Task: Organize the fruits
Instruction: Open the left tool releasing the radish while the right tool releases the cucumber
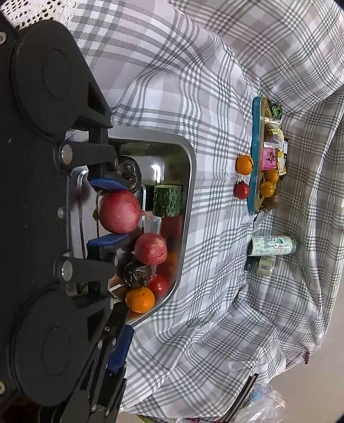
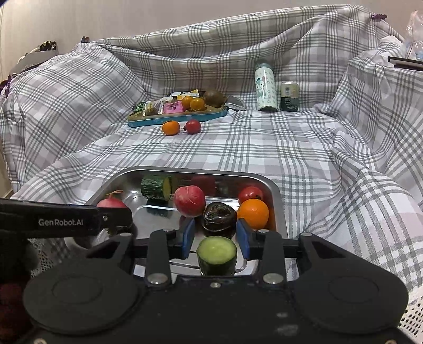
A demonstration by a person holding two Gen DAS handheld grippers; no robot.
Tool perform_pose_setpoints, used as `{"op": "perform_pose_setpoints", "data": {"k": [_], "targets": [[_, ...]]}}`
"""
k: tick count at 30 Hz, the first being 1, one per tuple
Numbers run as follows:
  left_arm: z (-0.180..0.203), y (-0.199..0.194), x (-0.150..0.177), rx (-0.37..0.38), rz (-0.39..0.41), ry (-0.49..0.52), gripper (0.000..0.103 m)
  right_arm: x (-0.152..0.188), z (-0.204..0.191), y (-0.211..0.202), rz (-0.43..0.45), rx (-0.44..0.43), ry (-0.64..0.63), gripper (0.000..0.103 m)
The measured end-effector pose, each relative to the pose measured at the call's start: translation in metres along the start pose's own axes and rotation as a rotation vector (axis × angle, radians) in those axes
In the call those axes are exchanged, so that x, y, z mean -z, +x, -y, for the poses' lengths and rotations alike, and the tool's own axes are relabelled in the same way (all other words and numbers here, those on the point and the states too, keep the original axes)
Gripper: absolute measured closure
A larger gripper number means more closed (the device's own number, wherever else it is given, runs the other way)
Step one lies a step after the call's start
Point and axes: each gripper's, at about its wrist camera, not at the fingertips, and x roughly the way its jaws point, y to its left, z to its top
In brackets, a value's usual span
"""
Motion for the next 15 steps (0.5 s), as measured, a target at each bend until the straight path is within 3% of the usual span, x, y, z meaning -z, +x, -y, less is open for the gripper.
{"op": "perform_pose_setpoints", "data": {"k": [15], "targets": [[0.0060, -0.0019, 0.0019, -0.012, 0.022, 0.039, 0.057, 0.0010, 0.0000, -0.0004, 0.002, -0.001, -0.003, 0.066]]}}
